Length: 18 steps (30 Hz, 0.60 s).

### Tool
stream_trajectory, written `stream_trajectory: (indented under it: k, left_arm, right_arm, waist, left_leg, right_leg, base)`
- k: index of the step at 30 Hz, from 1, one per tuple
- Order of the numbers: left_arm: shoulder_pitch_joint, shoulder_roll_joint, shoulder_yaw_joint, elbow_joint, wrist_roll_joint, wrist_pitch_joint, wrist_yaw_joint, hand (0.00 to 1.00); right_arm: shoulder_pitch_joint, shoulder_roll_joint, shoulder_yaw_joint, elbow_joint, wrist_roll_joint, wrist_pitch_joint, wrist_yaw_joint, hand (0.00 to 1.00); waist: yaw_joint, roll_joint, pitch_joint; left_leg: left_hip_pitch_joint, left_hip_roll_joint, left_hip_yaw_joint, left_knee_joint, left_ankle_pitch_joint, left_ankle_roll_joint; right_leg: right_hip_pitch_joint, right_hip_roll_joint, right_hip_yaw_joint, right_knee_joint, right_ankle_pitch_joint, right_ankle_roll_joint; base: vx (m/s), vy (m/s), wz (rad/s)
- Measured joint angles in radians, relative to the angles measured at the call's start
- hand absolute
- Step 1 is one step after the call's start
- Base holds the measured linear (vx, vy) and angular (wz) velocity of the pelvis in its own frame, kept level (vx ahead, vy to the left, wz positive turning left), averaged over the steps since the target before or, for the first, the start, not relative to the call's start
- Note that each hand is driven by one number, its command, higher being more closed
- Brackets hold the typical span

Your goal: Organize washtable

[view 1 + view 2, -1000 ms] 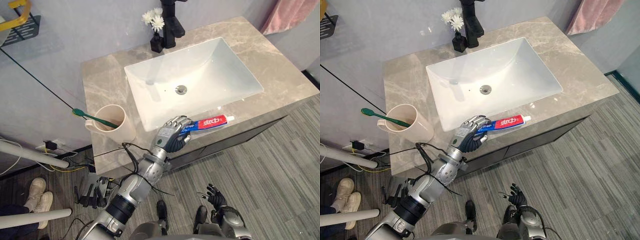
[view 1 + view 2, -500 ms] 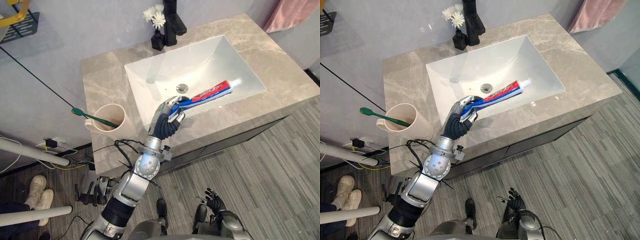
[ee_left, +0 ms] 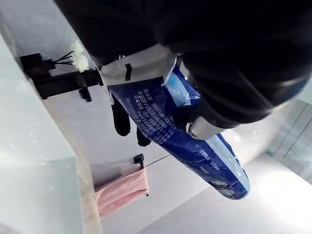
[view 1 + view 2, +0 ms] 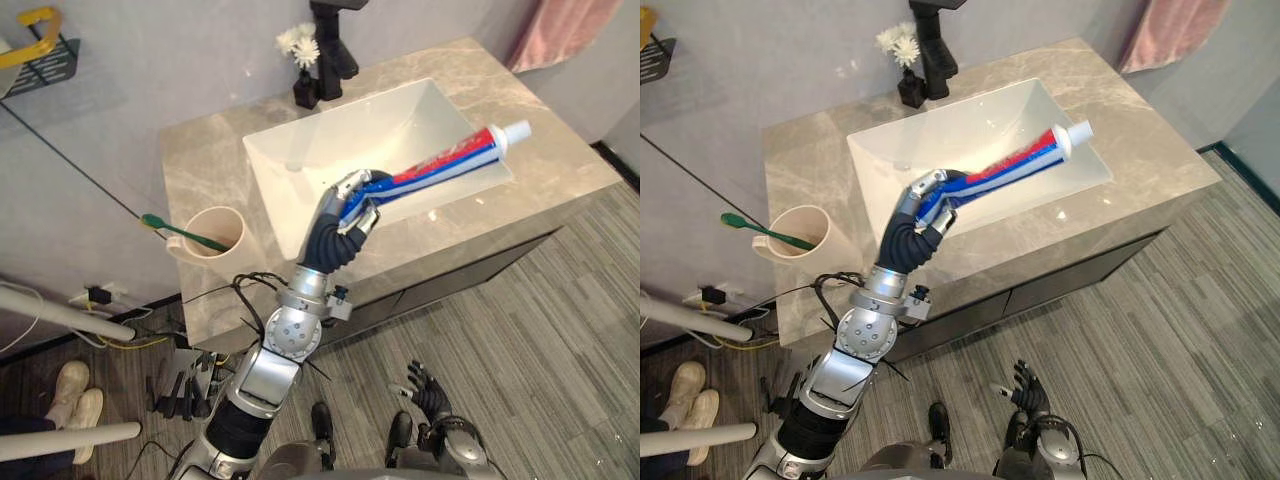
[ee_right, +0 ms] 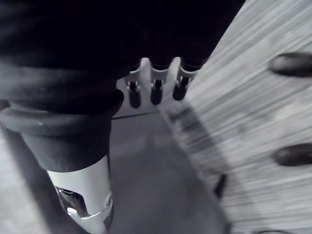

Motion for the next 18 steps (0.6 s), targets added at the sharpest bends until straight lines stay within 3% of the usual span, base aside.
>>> stream_trajectory:
  k: [3,8,12,18]
  left_arm:
    - [0.004,0.000,0.019,-0.010,0.003,-0.002,0.000,1.00]
    - [0.040,0.001,0.029,-0.011,0.011,-0.012,0.003,1.00]
    - [0.047,0.001,0.020,-0.011,0.010,-0.017,0.028,1.00]
    - [0.046,0.000,-0.025,0.005,0.010,-0.017,0.045,1.00]
  right_arm:
    - [0.051,0.015,-0.070,-0.304,0.034,-0.024,0.032,0.00]
    - [-0.029,0.043,-0.146,-0.554,0.191,-0.118,0.028,0.00]
    - [-0.153,0.071,-0.064,-0.597,0.342,-0.169,0.011,0.00]
    - [-0.320,0.067,0.028,-0.563,0.447,-0.171,-0.063,0.00]
  waist:
    - [-0.001,-0.012,-0.006]
    - [-0.004,-0.033,-0.026]
    - [0.003,-0.038,-0.031]
    - [0.027,-0.040,-0.052]
  left_leg:
    - [0.022,0.004,0.016,0.000,-0.005,-0.001]
    - [0.036,0.008,0.038,0.002,-0.013,0.001]
    - [0.036,0.008,0.035,0.003,-0.012,0.002]
    - [0.047,0.002,0.020,0.002,-0.012,0.002]
  right_leg:
    - [0.014,0.003,0.013,-0.001,0.001,-0.002]
    - [0.016,0.006,0.039,-0.003,0.007,-0.005]
    - [0.017,0.007,0.037,-0.004,0.008,-0.005]
    - [0.037,0.004,0.025,-0.008,0.008,-0.005]
  base:
    - [-0.03,-0.008,-0.14]
    - [-0.04,0.007,-0.16]
    - [-0.01,-0.001,-0.01]
    - [0.02,0.006,0.08]
